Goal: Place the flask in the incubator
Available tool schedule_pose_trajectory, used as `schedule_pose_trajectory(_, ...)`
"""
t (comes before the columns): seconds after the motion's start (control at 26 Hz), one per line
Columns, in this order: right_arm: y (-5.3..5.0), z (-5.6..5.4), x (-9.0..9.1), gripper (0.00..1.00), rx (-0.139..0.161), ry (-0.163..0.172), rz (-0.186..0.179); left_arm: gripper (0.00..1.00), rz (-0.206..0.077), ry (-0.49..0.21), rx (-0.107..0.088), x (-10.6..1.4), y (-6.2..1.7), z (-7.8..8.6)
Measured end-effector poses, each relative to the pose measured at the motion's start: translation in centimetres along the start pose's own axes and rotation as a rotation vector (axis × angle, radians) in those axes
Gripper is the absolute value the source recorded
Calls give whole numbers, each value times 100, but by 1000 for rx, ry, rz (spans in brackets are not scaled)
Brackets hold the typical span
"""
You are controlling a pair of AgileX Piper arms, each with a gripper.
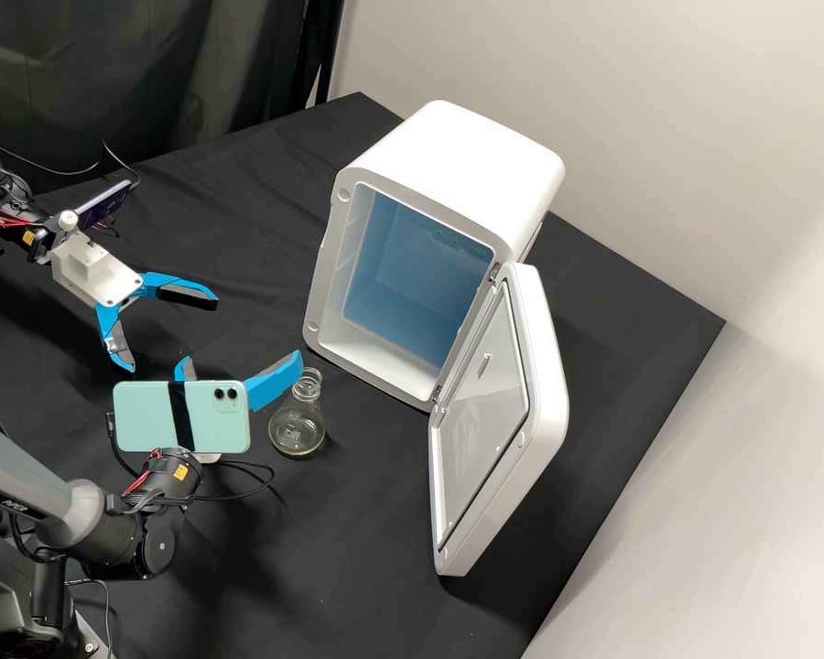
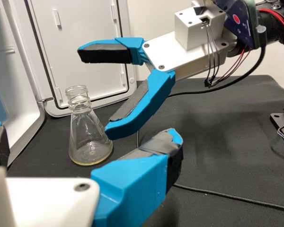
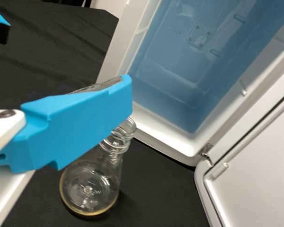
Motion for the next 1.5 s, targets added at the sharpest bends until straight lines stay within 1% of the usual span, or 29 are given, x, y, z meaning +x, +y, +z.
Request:
schedule_pose_trajectory(0.12,-12,-8,15,100,12,12,-7,100,0,0,0,0,0,0)
schedule_pose_trajectory(0.19,-38,-1,34,100,30,20,-19,100,0,0,0,0,0,0)
schedule_pose_trajectory(0.27,-52,10,54,100,42,28,-29,100,0,0,0,0,0,0)
schedule_pose_trajectory(0.35,-70,38,88,100,60,38,-45,100,0,0,0,0,0,0)
schedule_pose_trajectory(0.38,-90,52,111,100,76,46,-57,100,0,0,0,0,0,0)
schedule_pose_trajectory(0.42,-104,59,131,100,85,54,-67,100,0,0,0,0,0,0)
schedule_pose_trajectory(0.54,-155,66,198,100,114,85,-98,100,0,0,0,0,0,0)
schedule_pose_trajectory(0.61,-186,65,229,100,137,92,-109,100,0,0,0,0,0,0)
schedule_pose_trajectory(0.69,-202,67,246,100,148,93,-113,100,0,0,0,0,0,0)
schedule_pose_trajectory(0.81,-207,67,264,100,154,95,-113,100,0,0,0,0,0,0)
schedule_pose_trajectory(0.92,-170,82,301,100,149,93,-97,100,0,0,0,0,0,0)
schedule_pose_trajectory(1.11,-60,145,366,100,157,49,-27,100,0,0,0,0,0,0)
schedule_pose_trajectory(1.15,-49,153,372,100,158,44,-20,100,0,0,0,0,0,0)
schedule_pose_trajectory(1.19,-38,153,369,100,157,39,-12,100,0,0,0,0,0,0)
schedule_pose_trajectory(1.31,29,154,342,100,147,17,25,100,-1,0,0,1,-4,-1)
schedule_pose_trajectory(1.38,78,163,317,100,161,-2,56,100,-6,1,-2,6,-17,-4)
schedule_pose_trajectory(1.5,112,184,307,100,187,-25,85,100,-9,1,-2,8,-23,-5)
